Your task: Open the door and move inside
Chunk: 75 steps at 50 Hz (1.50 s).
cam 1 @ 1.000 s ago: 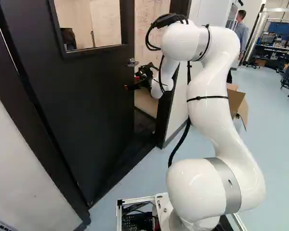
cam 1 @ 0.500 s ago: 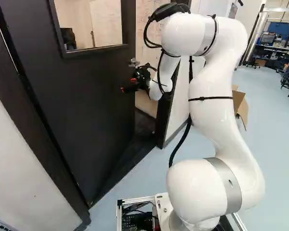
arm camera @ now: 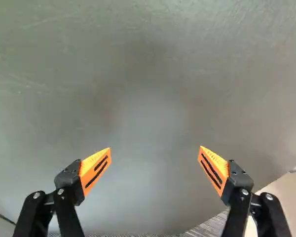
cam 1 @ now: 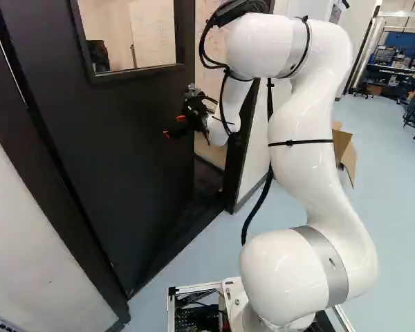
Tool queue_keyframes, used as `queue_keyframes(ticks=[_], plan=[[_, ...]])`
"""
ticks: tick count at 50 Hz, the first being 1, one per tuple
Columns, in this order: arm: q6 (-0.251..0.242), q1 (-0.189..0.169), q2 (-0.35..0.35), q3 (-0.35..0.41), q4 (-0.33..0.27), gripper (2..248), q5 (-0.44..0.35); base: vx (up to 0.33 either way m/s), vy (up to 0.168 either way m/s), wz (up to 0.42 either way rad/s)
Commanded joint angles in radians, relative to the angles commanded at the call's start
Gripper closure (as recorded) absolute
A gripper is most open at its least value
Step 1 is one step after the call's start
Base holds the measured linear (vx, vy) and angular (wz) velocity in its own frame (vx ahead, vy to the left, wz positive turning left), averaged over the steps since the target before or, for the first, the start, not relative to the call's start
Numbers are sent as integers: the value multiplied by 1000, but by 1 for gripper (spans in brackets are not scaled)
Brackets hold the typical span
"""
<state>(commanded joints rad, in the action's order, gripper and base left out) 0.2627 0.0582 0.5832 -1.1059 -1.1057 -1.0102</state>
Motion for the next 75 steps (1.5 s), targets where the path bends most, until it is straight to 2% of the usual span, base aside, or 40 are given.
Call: queue_keyframes(ticks=[43, 56, 75], plan=[[0, 107, 106, -152, -1, 3, 0, 0, 0, 0], [0, 104, 104, -149, -1, 3, 0, 0, 0, 0], [0, 60, 44, -63, 13, 3, 0, 0, 0, 0]])
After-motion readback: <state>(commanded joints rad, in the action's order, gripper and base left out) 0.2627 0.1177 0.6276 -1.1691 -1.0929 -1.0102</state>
